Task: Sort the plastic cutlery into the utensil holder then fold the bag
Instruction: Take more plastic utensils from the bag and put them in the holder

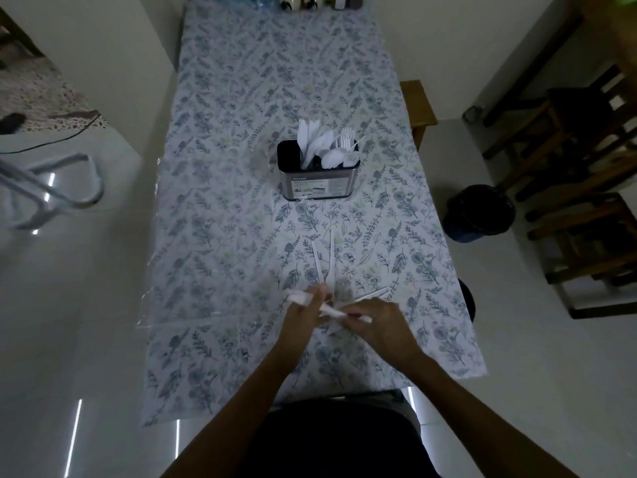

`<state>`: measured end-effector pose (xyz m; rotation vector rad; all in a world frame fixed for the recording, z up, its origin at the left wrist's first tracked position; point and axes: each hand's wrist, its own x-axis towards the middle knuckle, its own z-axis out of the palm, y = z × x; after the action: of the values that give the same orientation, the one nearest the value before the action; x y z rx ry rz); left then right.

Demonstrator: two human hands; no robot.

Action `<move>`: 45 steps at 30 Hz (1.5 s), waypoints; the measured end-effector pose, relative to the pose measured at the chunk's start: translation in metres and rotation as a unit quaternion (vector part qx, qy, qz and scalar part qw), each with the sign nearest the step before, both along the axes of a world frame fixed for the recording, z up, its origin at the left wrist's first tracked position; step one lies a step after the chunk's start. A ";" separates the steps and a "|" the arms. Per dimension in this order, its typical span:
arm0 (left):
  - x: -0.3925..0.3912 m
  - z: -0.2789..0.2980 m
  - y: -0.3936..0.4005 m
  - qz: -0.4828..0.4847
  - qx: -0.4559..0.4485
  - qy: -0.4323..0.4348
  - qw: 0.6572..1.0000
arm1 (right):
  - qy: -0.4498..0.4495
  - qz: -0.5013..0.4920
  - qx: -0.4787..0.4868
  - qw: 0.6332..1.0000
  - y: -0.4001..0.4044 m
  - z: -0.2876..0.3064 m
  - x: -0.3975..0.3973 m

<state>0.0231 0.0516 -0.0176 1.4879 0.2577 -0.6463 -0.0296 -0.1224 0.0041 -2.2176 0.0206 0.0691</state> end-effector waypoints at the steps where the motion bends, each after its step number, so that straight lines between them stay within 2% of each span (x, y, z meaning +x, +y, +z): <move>1: -0.001 0.000 -0.003 0.035 -0.042 0.026 0.998 | -0.004 0.015 -0.004 1.000 0.008 0.001 0.000; 3: 0.001 -0.001 -0.005 0.106 -0.069 0.048 0.991 | -0.016 0.020 -0.052 0.998 0.011 -0.003 0.003; 5: 0.006 -0.001 0.002 0.164 -0.049 0.073 0.983 | -0.048 0.017 -0.189 0.981 -0.003 -0.025 0.004; 7: 0.009 -0.001 0.011 0.179 -0.003 0.091 0.980 | -0.042 0.035 -0.324 0.944 -0.021 -0.050 0.003; 10: 0.007 -0.002 0.016 0.157 0.023 0.108 0.981 | 0.013 0.064 -0.381 0.922 -0.032 -0.070 0.002; 13: 0.002 -0.004 0.015 0.140 -0.007 0.134 0.981 | 0.007 0.103 -0.396 0.912 -0.028 -0.067 0.002; 15: 0.002 -0.010 0.016 0.134 0.001 0.141 0.981 | 0.033 0.103 -0.376 0.920 -0.025 -0.058 0.001; 17: 0.001 -0.015 0.015 0.107 0.050 0.135 0.984 | 0.060 0.047 -0.280 0.957 -0.015 -0.045 -0.002; 19: -0.001 -0.015 0.009 0.064 0.070 0.113 0.989 | 0.085 0.057 -0.179 0.978 0.005 -0.027 0.000; 21: -0.002 -0.014 0.004 0.058 0.040 0.092 0.993 | 0.082 0.098 -0.128 0.983 0.022 -0.016 0.004; 23: 0.001 -0.015 0.006 0.071 0.026 0.072 0.995 | 0.072 0.073 -0.115 0.988 0.022 -0.020 0.012; 26: 0.003 -0.015 0.016 0.094 0.034 0.075 0.992 | 0.063 -0.008 -0.283 0.957 -0.001 -0.053 0.024; 28: 0.003 -0.014 0.022 0.095 0.052 0.074 0.991 | 0.078 0.024 -0.376 0.923 -0.012 -0.064 0.027; 30: 0.004 -0.016 0.025 0.087 0.068 0.069 0.992 | 0.091 0.094 -0.408 0.904 -0.012 -0.059 0.025; 32: 0.005 -0.017 0.026 0.083 0.057 0.074 0.992 | 0.113 0.095 -0.341 0.928 -0.002 -0.046 0.020; 35: 0.006 -0.017 0.025 0.042 0.045 0.074 0.995 | 0.155 0.075 -0.127 0.977 0.025 -0.023 0.015; 37: 0.005 -0.019 0.024 0.067 0.016 0.078 0.995 | 0.115 0.090 -0.090 0.985 0.036 -0.021 0.020; 38: 0.006 -0.019 0.025 0.096 0.009 0.085 0.992 | 0.082 0.073 -0.100 0.989 0.034 -0.026 0.030; 40: 0.010 -0.019 0.030 0.126 0.004 0.094 0.988 | 0.035 0.032 -0.191 0.980 0.022 -0.039 0.057; 43: 0.014 -0.014 0.033 0.068 0.064 0.063 0.994 | 0.090 0.109 -0.376 0.916 0.002 -0.055 0.098; 45: 0.016 -0.011 0.033 0.047 0.081 0.035 0.995 | 0.103 0.136 -0.426 0.889 -0.003 -0.055 0.112</move>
<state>0.0392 0.0849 -0.0290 1.5991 0.4412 -0.6132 0.0823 -0.1249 -0.0510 -3.0690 -0.1758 0.5419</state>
